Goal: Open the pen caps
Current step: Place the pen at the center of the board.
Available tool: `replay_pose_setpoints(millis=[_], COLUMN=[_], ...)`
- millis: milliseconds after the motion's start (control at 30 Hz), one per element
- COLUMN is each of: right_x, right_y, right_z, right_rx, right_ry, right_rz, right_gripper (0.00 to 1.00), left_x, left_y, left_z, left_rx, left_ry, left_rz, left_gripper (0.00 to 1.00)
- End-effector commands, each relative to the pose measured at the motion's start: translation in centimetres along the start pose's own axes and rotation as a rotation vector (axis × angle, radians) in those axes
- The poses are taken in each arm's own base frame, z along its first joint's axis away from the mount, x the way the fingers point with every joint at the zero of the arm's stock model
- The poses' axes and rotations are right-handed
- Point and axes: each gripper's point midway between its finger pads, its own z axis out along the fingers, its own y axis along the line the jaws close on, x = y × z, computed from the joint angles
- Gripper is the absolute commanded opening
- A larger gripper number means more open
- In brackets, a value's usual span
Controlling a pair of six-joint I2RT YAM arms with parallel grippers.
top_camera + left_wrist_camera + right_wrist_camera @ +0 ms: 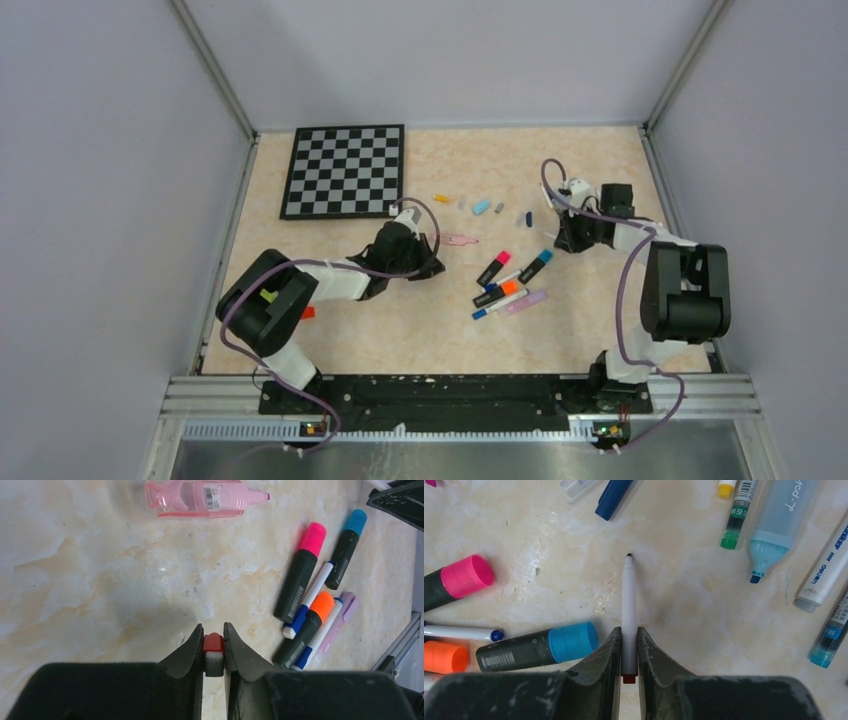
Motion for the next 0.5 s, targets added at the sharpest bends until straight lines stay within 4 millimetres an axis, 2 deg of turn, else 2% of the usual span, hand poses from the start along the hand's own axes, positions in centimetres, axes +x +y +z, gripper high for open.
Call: replay_pose_setpoints(millis=[0,267,467], right_x=[-0.9,-0.5,-0.6], right_y=[-0.8,-0.8,-0.9], right_z=[0.0,0.1,0.1], right_rx=[0.003,0.004,0.004], right_ry=[-0.004,0.014,0.016], right_rz=[0.017,0.027,0.028], right_gripper=[0.16,0.26,0.28], left_x=[-0.8,-1.3,-1.9], left_y=[1.0,1.7,1.9], left_z=[0.8,1.1,0.6], left_rx=[-0.085,-0.129,-0.146], left_ry=[0.013,0.014,-0.002], left_rz=[0.016,0.013,0.020], left_gripper=[0.22,0.41,0.44])
